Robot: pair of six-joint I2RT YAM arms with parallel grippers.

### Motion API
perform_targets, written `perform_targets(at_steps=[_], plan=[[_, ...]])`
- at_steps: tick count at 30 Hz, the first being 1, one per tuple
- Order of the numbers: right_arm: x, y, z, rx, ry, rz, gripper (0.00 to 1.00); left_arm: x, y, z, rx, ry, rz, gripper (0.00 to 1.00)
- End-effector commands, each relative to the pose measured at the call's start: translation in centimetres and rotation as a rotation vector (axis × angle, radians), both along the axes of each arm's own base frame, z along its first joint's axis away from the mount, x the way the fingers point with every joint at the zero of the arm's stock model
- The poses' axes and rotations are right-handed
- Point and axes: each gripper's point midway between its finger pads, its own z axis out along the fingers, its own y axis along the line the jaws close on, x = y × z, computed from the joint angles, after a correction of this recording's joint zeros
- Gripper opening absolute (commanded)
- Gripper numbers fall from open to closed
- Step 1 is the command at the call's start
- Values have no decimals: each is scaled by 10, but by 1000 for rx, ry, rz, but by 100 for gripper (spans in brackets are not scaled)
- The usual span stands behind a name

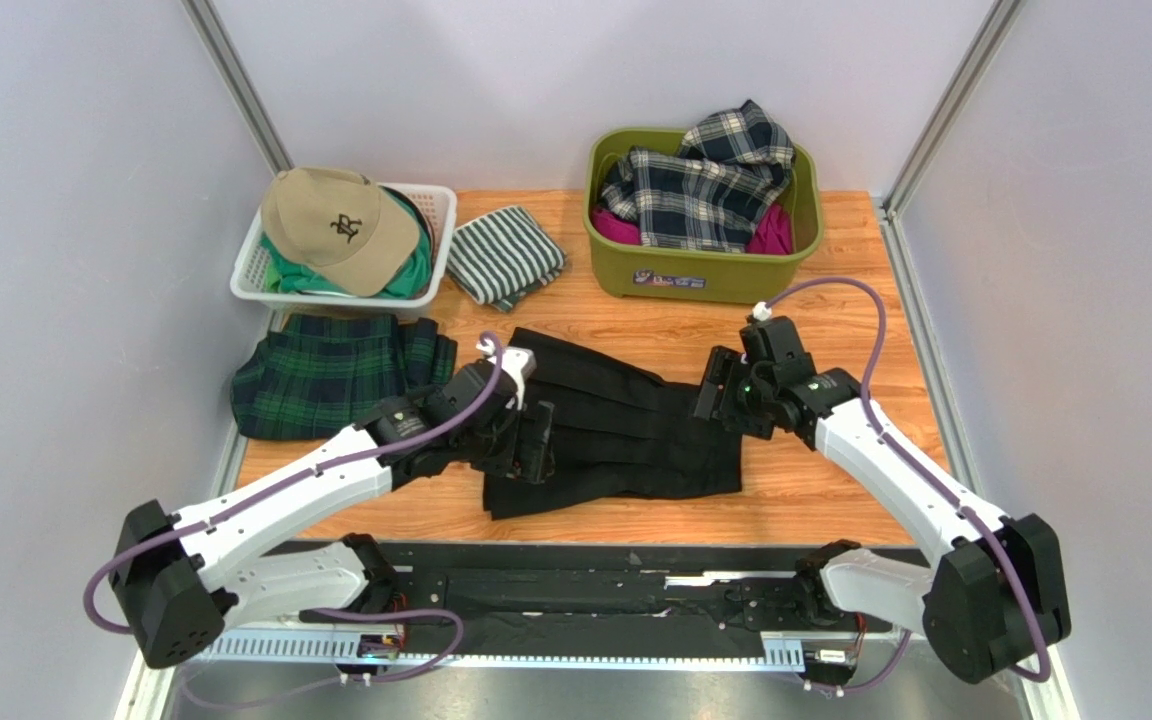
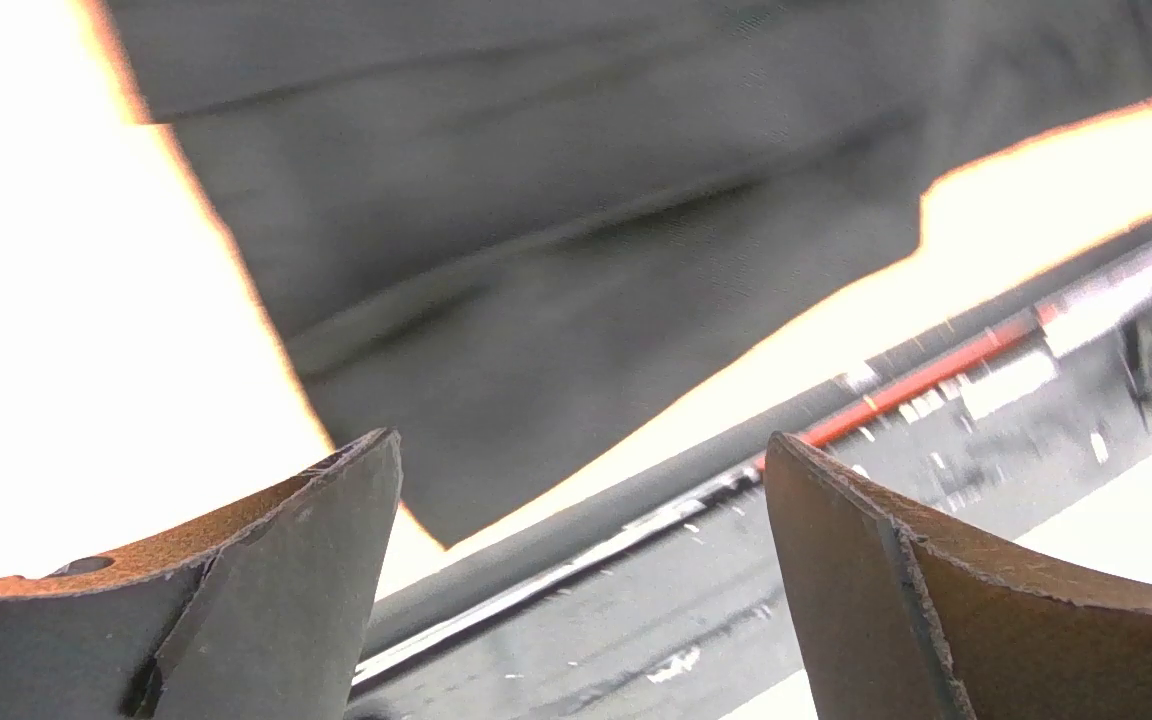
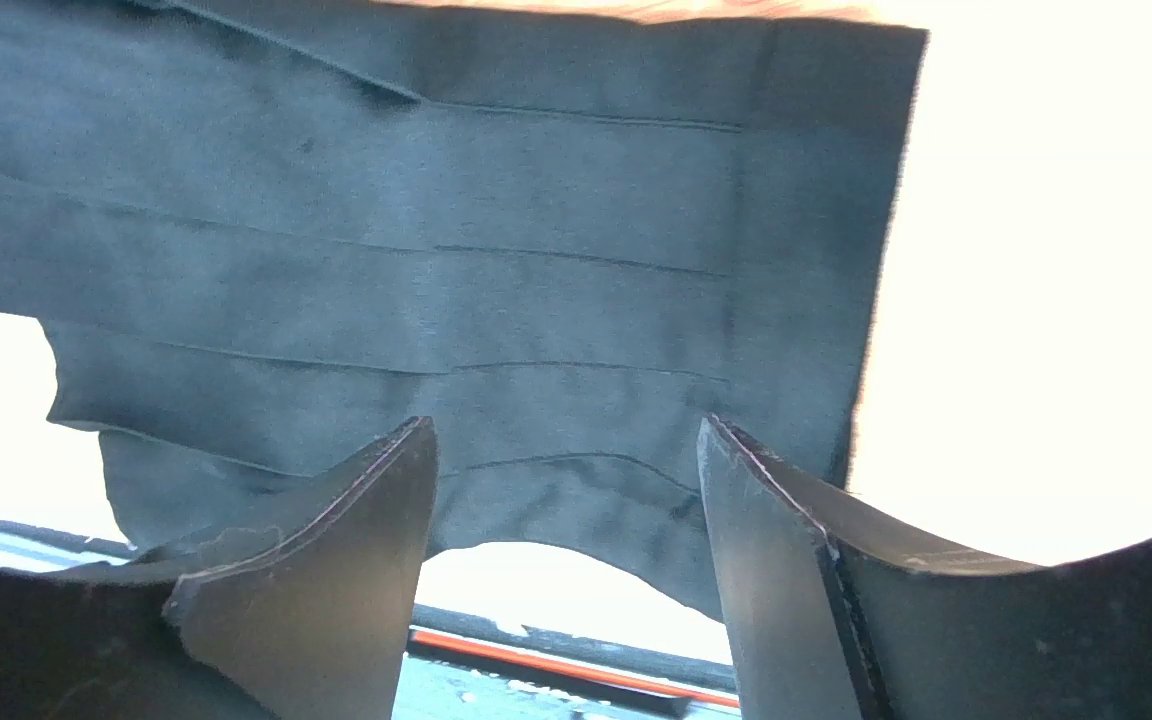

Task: Fold and stack the skirts
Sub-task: Fold the skirt at the center of the board.

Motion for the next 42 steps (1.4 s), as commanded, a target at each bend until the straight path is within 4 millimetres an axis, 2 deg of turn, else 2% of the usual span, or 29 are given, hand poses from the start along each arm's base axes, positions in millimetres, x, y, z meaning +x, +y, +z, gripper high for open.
perform_targets(at_steps=[1, 3, 4, 6, 9, 13, 15, 17, 19, 21, 24, 26, 29, 30, 31, 33, 34, 37, 41, 42], plan=[[-2, -26, -4, -78, 10, -26, 69, 20, 45, -10, 78, 2, 216, 99], [-5, -34, -12, -62, 42, -44, 70, 31, 38, -14, 11, 8, 230, 99], [-4, -36, -16, -54, 50, -49, 70, 30, 35, -21, -23, 46, 220, 98], [-2, -41, -22, -44, 64, -68, 71, 33, 27, -29, -58, 75, 209, 91], [-1, -42, -39, -27, 106, -77, 71, 31, 26, -43, -57, 137, 217, 80], [2, -39, -57, -10, 160, -79, 70, 22, 22, -52, -97, 169, 194, 75], [0, -37, -67, -3, 197, -72, 69, 17, 18, -53, -131, 185, 175, 64], [0, -34, -73, 8, 219, -67, 67, 13, 22, -58, -111, 204, 185, 57], [1, -32, -75, 20, 220, -66, 65, 11, 30, -67, -61, 220, 211, 55], [0, -33, -78, 12, 224, -70, 63, 5, 33, -73, -39, 250, 215, 43], [-1, -39, -82, -24, 236, -81, 60, 6, 39, -78, -1, 257, 235, 33], [-3, -41, -84, -31, 248, -84, 55, 8, 42, -80, 22, 257, 243, 21], [-6, -41, -88, -31, 264, -78, 46, 20, 46, -76, 53, 218, 273, 10], [-7, -42, -89, -36, 269, -79, 43, 28, 49, -74, 60, 200, 291, 9], [-9, -44, -90, -43, 277, -83, 36, 30, 50, -75, 68, 200, 296, 9], [-11, -48, -90, -47, 285, -91, 29, 38, 51, -76, 70, 191, 310, 3], [-11, -51, -89, -37, 285, -97, 22, 39, 52, -81, 79, 203, 311, 3], [-10, -47, -82, 4, 275, -80, 10, 40, 48, -91, 88, 234, 302, 0], [-5, -52, -64, -25, 226, -58, 0, 40, 43, -103, 89, 268, 285, 0], [-9, -54, -62, -36, 238, -53, 0, 40, 45, -108, 104, 275, 292, 0]])
